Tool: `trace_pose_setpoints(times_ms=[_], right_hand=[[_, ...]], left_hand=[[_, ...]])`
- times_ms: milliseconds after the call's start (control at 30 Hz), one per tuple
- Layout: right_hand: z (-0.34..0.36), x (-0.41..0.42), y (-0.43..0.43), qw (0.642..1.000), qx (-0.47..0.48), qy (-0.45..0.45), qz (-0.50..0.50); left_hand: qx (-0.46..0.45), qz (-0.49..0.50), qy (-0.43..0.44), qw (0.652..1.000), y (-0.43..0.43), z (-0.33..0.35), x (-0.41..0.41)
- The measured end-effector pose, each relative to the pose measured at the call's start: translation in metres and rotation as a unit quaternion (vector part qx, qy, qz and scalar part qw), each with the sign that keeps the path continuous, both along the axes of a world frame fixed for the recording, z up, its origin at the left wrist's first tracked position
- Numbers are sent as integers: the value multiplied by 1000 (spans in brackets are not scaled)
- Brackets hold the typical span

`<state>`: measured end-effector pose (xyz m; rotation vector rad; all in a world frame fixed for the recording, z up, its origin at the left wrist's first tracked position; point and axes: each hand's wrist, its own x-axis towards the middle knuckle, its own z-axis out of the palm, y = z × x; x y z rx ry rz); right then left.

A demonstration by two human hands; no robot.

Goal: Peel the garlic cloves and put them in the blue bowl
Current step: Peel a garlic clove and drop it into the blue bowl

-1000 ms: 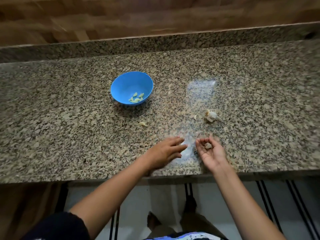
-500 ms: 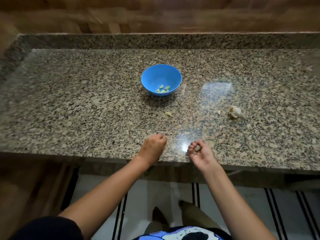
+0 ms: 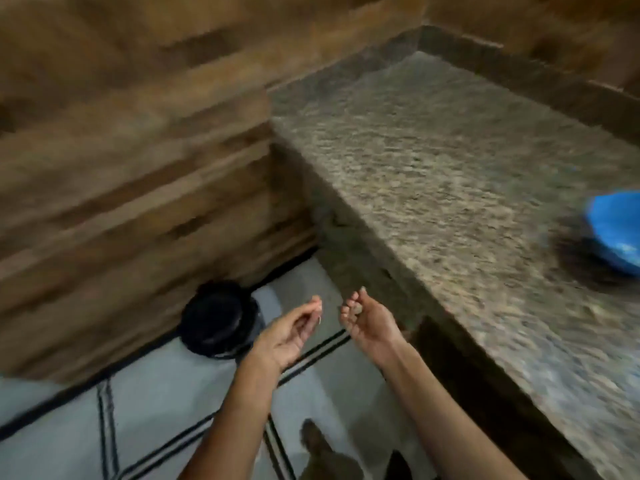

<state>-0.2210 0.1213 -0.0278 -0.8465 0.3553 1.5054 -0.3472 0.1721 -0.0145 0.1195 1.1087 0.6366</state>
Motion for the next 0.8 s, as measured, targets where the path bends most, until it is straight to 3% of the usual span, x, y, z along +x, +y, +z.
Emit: trace_pose_setpoints(times_ms=[133, 267, 500, 800], right_hand=[[-11, -109, 54, 991, -18, 46, 125], [-26, -201, 94, 978, -51, 46, 198], [-44, -304, 138, 975, -77, 29, 206], [-52, -332, 178, 977, -127, -25, 169]], left_hand=[[8, 173, 3, 985, 13, -4, -117], [9, 247, 0, 969, 32, -15, -216], [-16, 241, -9, 970, 76, -30, -323], [-31, 212, -3, 977, 127, -49, -359]])
